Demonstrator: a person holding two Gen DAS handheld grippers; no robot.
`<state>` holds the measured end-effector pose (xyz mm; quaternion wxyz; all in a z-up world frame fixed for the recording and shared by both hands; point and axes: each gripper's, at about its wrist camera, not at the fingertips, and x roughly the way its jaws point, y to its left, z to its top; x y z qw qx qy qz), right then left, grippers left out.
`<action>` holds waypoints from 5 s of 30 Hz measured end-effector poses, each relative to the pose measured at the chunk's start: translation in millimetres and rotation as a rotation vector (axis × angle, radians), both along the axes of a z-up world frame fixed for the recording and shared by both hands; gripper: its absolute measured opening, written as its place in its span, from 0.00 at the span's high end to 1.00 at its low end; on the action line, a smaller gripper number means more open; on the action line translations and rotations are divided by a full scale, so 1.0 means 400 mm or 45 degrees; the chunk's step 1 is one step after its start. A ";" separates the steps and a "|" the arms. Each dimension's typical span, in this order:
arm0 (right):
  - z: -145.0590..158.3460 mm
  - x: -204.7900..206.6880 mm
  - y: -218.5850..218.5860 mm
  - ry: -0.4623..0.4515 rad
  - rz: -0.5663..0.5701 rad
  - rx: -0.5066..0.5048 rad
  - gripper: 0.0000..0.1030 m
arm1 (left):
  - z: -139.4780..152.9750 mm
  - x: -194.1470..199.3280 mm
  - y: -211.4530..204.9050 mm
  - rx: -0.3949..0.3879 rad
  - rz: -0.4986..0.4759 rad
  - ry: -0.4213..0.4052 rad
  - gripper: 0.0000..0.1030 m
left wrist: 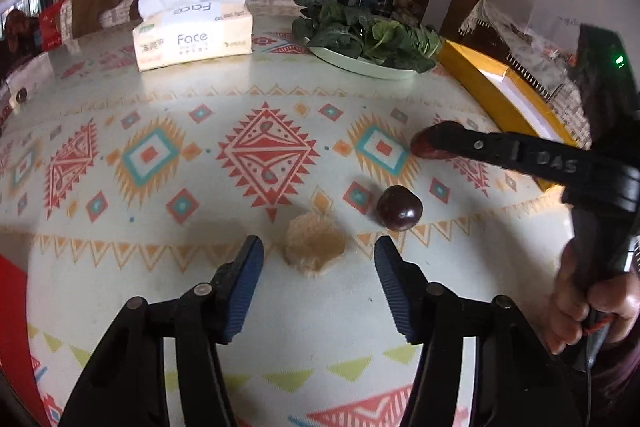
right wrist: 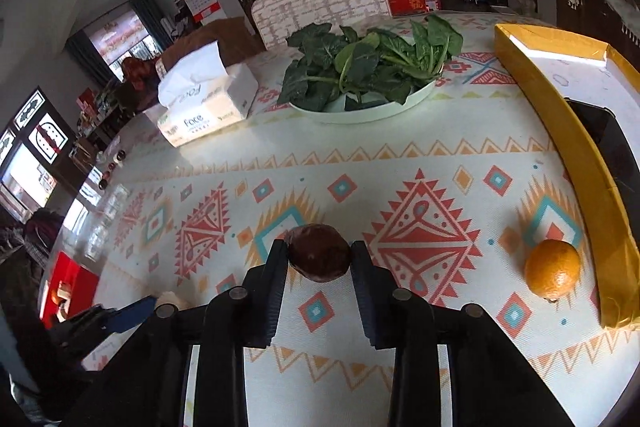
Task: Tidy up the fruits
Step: 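Grasp a dark red date with the right tool while the left tool grasps a yam chunk, then carry the date and yam chunk into the red tray and open both tools, then move both open tools back to the remaining plum and tangerine, then grasp the tangerine with the right tool while the left tool grasps the dark plum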
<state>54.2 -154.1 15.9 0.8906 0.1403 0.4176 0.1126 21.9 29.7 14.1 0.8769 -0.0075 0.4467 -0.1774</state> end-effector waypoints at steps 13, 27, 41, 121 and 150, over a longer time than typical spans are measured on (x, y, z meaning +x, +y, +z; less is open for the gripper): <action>-0.004 0.000 -0.010 0.019 0.013 0.027 0.72 | 0.020 -0.041 0.023 0.031 0.060 -0.032 0.71; -0.020 -0.014 0.050 0.023 0.039 -0.080 0.68 | 0.109 -0.208 0.231 -0.108 0.309 -0.120 0.71; 0.118 -0.145 0.146 -0.082 0.092 0.037 0.68 | 0.129 -0.449 0.763 -0.202 0.875 -0.207 0.71; 0.177 -0.214 -0.148 -0.069 -0.254 -0.079 0.30 | 0.208 -0.484 0.410 -0.154 0.429 -0.307 0.15; -0.021 -0.056 -0.164 0.089 -0.420 -0.392 0.63 | 0.154 -0.437 0.321 0.009 0.394 -0.215 0.15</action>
